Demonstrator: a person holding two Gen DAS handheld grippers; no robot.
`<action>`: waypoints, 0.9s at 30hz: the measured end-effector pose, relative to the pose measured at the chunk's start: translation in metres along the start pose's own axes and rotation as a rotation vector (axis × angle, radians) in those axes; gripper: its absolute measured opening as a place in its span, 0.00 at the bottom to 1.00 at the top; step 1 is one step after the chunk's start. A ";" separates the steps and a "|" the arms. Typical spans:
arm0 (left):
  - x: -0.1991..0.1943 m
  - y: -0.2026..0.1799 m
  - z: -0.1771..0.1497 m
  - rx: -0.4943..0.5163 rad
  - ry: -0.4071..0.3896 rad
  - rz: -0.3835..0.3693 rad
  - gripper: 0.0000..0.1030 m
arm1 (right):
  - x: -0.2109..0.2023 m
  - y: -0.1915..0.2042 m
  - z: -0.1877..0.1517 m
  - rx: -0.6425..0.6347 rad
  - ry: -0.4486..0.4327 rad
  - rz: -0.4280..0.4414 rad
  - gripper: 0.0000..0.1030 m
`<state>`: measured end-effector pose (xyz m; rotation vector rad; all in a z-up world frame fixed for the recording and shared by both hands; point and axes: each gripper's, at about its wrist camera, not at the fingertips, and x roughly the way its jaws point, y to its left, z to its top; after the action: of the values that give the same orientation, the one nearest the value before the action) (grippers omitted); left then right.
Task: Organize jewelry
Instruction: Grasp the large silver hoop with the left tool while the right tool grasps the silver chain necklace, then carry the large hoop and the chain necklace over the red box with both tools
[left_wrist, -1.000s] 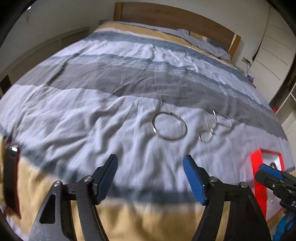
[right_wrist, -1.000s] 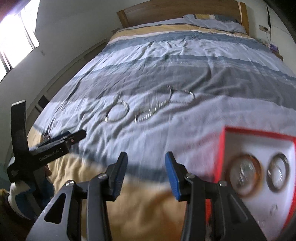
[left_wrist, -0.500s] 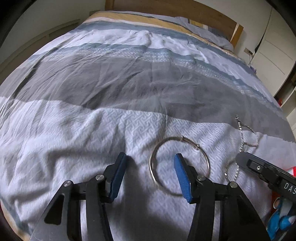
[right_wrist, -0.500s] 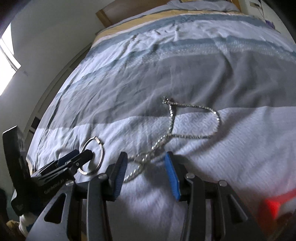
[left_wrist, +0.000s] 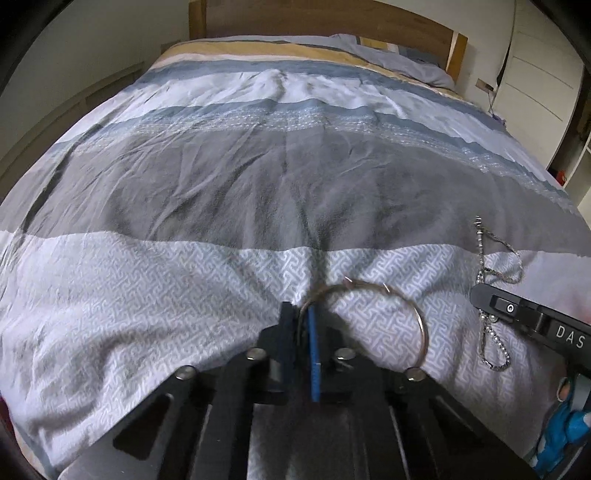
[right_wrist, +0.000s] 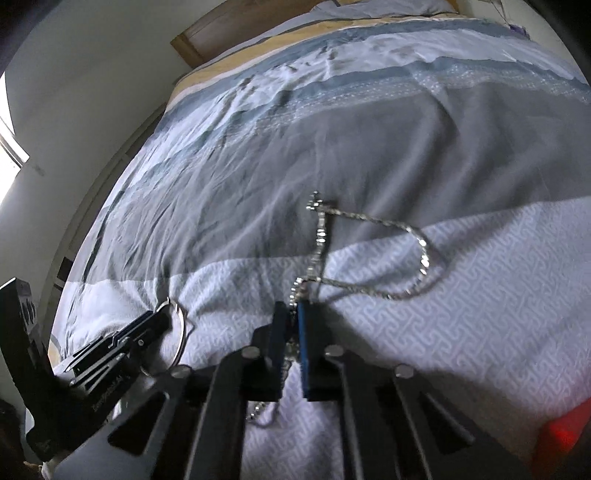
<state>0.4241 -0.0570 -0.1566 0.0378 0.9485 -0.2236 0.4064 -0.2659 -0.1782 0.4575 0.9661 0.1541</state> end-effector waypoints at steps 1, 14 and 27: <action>-0.004 0.001 -0.002 -0.007 -0.002 -0.002 0.04 | -0.004 0.001 -0.002 -0.009 -0.002 0.001 0.05; -0.099 -0.005 -0.038 -0.017 -0.081 -0.008 0.03 | -0.108 0.038 -0.045 -0.101 -0.093 0.078 0.04; -0.218 -0.037 -0.084 0.059 -0.162 -0.026 0.03 | -0.241 0.057 -0.100 -0.125 -0.209 0.086 0.04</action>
<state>0.2269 -0.0446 -0.0264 0.0612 0.7809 -0.2744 0.1924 -0.2625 -0.0187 0.3917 0.7281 0.2389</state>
